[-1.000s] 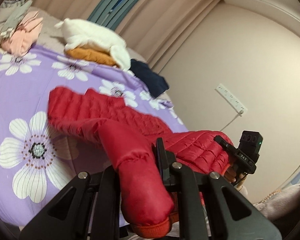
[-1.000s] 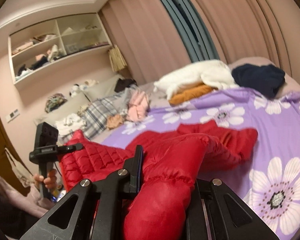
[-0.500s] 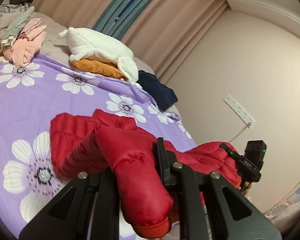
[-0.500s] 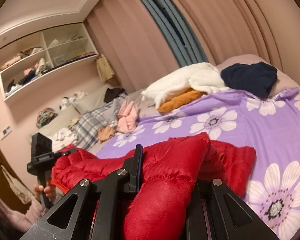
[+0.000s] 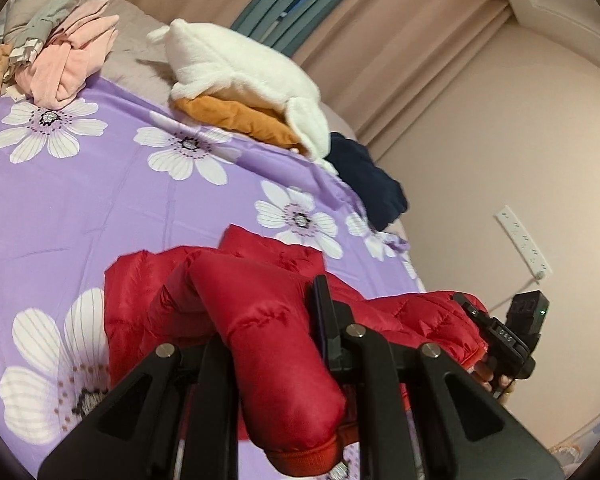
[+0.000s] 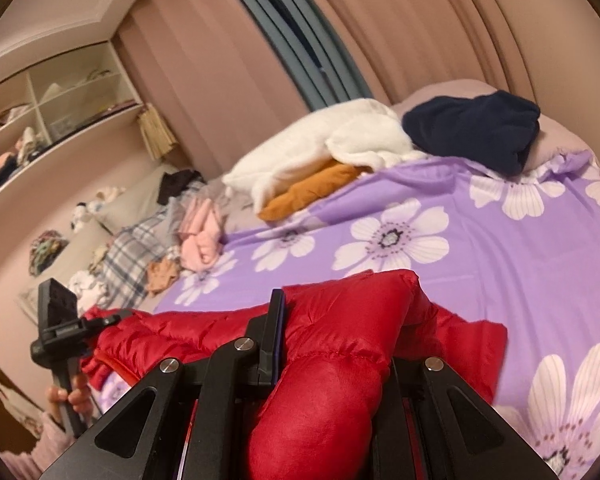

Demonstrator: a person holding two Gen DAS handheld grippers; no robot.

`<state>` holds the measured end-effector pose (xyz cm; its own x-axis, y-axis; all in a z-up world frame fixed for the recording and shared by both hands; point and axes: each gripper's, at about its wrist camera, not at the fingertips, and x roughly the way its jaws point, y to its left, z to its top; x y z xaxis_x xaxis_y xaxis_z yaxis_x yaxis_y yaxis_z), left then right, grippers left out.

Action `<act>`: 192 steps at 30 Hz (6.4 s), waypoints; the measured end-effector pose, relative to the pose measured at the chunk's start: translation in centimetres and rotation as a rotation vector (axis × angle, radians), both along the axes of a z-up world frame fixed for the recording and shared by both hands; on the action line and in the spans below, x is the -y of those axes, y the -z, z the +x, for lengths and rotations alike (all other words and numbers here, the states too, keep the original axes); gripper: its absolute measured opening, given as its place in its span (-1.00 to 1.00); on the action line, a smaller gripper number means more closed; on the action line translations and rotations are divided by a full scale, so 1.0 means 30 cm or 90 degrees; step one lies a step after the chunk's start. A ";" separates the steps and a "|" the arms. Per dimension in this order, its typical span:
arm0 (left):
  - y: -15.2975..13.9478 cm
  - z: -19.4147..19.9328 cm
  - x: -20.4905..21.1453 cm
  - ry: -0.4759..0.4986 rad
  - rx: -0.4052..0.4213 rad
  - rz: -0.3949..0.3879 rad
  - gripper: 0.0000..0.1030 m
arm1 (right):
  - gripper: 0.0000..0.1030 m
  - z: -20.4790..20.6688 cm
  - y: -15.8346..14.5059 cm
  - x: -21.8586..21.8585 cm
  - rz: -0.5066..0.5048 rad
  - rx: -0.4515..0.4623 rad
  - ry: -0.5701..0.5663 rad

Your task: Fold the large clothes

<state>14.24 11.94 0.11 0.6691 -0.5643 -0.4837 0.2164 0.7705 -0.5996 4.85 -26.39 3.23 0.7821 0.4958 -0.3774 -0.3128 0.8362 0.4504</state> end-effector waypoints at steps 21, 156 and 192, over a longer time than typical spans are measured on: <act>0.246 0.466 0.062 -0.054 -0.135 0.074 -0.69 | -0.67 0.391 0.223 0.046 0.001 -0.175 0.088; 0.043 -0.074 0.560 0.073 0.078 0.246 -0.14 | -0.73 0.081 0.353 -0.129 0.118 -0.197 -0.042; 0.203 -0.125 0.965 0.303 0.053 0.353 0.58 | 0.35 0.050 0.192 0.131 0.225 -0.199 -0.051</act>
<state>10.49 -17.02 -5.98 0.4602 -0.4896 -0.7407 0.6310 0.7672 -0.1151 6.37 -30.32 -2.54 0.6122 0.6901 -0.3860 -0.1742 0.5939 0.7855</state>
